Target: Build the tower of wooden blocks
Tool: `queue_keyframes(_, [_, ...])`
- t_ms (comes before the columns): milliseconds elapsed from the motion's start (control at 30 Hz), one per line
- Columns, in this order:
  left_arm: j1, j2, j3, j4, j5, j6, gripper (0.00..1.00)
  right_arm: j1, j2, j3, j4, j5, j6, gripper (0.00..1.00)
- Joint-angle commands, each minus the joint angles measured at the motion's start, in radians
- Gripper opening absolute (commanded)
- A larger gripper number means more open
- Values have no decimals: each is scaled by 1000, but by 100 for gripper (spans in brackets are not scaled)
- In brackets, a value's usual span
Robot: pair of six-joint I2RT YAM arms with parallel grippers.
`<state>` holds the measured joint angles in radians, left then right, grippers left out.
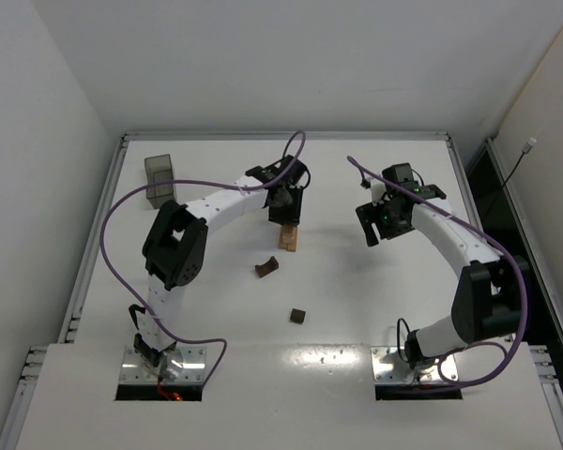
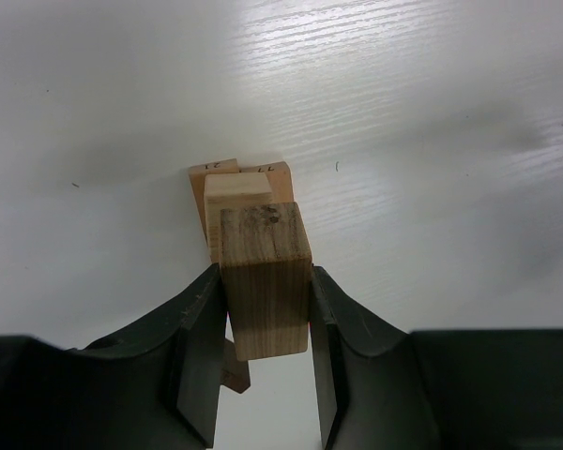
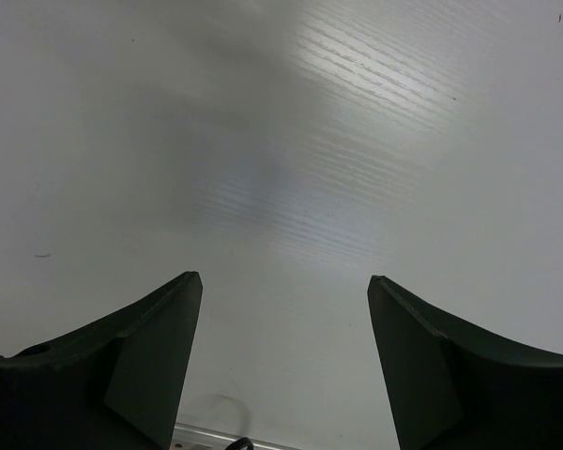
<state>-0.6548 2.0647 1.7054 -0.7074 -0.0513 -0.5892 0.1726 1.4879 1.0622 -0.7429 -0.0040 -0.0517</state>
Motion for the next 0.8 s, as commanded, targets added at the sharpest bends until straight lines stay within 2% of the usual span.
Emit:
queue_keyframes(0, [9,6,13,19,-7,-17,0,2,-2,42,0,-11,13,68])
queue_keyframes(500, [18,15,-7,19,-7,-17,0,2,-2,42,0,-11,13,68])
queue_keyframes(733, [18,15,-7,19,-27,-17,30,2,8,51,0,-11,13,68])
queue_keyframes(767, [18,15,-7,19,-27,-17,38,2,8,51,0,-11,13,68])
